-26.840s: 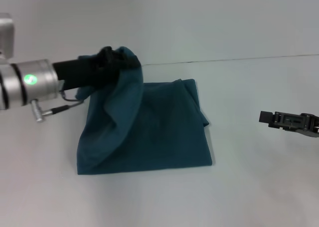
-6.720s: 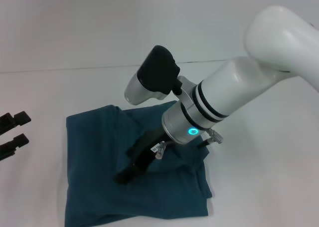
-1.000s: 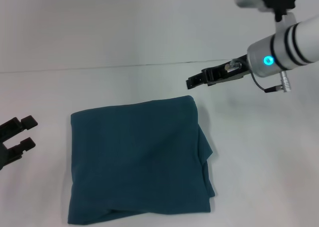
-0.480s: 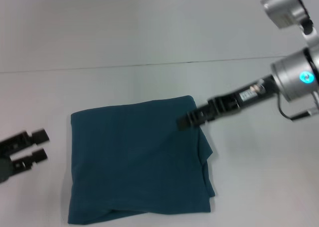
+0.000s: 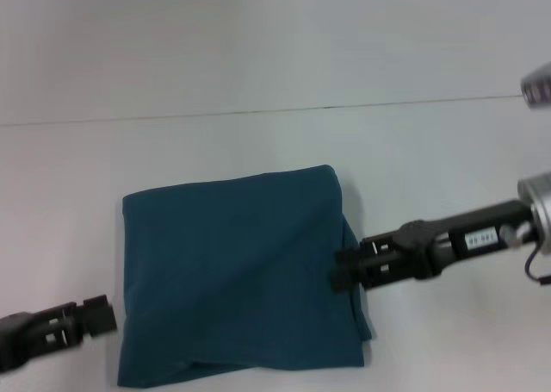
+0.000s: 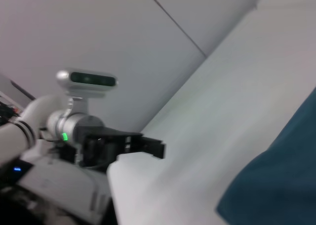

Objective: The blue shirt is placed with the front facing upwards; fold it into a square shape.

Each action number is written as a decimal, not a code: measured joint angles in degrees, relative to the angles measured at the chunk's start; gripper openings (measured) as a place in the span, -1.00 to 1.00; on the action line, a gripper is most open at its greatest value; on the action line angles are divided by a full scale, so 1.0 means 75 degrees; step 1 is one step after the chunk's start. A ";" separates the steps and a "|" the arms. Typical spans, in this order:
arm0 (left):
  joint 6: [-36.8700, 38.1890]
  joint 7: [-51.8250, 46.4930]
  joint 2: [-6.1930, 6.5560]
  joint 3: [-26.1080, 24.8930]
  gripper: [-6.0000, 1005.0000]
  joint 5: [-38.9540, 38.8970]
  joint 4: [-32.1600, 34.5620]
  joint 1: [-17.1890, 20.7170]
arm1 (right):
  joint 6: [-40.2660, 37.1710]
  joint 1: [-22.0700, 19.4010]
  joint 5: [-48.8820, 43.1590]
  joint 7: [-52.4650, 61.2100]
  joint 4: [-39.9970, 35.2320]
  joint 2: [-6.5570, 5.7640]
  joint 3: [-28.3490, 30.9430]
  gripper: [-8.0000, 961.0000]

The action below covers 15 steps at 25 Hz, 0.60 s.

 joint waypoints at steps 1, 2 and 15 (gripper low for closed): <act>-0.0008 0.0437 -0.0041 0.0047 0.64 -0.0012 0.0015 0.0055 | 0.0145 -0.0130 -0.0004 -0.0381 -0.0034 0.0073 -0.0016 0.57; -0.0025 0.0967 -0.0094 0.0086 0.64 -0.0031 0.0021 0.0123 | 0.0275 -0.0249 -0.0015 -0.0758 -0.0055 0.0149 -0.0035 0.57; -0.0126 0.3459 -0.0363 0.0552 0.62 0.0268 0.0052 0.0641 | 0.0908 -0.0560 -0.0683 -0.4400 0.1444 0.0584 -0.0676 0.59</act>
